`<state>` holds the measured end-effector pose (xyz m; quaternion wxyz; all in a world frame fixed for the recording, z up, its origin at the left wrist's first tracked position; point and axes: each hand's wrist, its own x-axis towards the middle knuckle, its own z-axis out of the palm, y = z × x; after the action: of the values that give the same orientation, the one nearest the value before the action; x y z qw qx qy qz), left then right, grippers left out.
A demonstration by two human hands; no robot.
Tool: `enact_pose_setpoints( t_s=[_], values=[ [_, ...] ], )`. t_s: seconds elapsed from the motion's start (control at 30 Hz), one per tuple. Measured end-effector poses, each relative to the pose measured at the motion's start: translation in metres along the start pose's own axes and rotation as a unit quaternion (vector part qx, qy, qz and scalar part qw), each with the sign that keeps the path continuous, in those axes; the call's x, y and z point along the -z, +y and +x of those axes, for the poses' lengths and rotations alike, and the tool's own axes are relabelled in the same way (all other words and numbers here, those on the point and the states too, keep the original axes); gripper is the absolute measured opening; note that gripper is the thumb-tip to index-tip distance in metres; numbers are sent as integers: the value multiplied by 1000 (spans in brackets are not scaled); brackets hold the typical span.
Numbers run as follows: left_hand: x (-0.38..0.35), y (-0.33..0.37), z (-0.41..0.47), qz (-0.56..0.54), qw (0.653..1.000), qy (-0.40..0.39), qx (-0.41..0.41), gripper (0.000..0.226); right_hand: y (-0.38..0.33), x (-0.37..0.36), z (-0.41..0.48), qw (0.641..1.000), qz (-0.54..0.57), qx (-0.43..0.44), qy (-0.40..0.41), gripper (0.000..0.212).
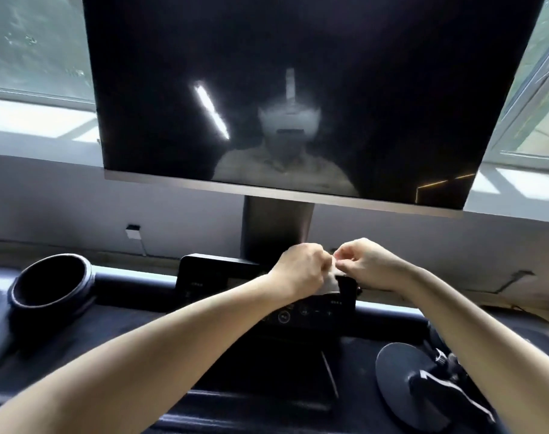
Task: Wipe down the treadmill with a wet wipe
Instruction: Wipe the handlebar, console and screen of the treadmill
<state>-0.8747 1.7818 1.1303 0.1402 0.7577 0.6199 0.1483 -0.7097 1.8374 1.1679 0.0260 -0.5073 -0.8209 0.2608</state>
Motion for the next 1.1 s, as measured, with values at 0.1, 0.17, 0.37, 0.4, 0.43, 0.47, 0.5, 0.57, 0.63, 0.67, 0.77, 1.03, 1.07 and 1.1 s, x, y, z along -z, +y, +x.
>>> enact_pose_setpoints(
  t_s=[0.1,0.17,0.37,0.4,0.43,0.47,0.5,0.57,0.63,0.67,0.77,1.03,1.07,1.1],
  values=[
    [19,-27,-18,89,995,2,-49,32,-13,-5,-1,1000,-11,-5,-10,19],
    [30,-56,-43,112,990,14,-80,22,-27,-9,-1,999,-33,-2,-23,27],
    [44,-127,-88,243,963,114,3,44,-67,-39,6,988,-150,16,-31,20],
    [41,-117,-82,223,967,119,-2,39,-73,-45,7,987,-157,15,-24,18],
    [35,-104,-74,207,971,116,-20,30,-77,-49,9,987,-161,10,-13,16],
    [27,-93,-69,190,975,107,-34,22,-81,-53,10,987,-164,4,-1,15],
    [21,-82,-65,173,978,103,-48,19,-82,-55,10,986,-165,-2,11,16],
    [21,-84,-70,152,980,122,-41,11,-83,-57,8,984,-176,-1,24,19],
    [31,-110,-85,159,975,158,-10,9,-84,-58,5,984,-177,0,31,22],
    [36,-125,-93,152,970,190,2,9,-84,-58,3,984,-176,-3,37,25],
    [45,-157,-112,121,964,234,29,23,-89,-61,2,984,-170,-19,55,28],
    [1,-143,-149,-237,856,342,308,42,-93,-78,-3,980,-153,-50,116,29],
    [-11,-135,-157,-258,839,356,322,40,-94,-83,-5,979,-148,-55,127,28],
    [-21,-128,-163,-277,822,373,329,37,-95,-88,-6,978,-143,-59,141,28]
  ],
)
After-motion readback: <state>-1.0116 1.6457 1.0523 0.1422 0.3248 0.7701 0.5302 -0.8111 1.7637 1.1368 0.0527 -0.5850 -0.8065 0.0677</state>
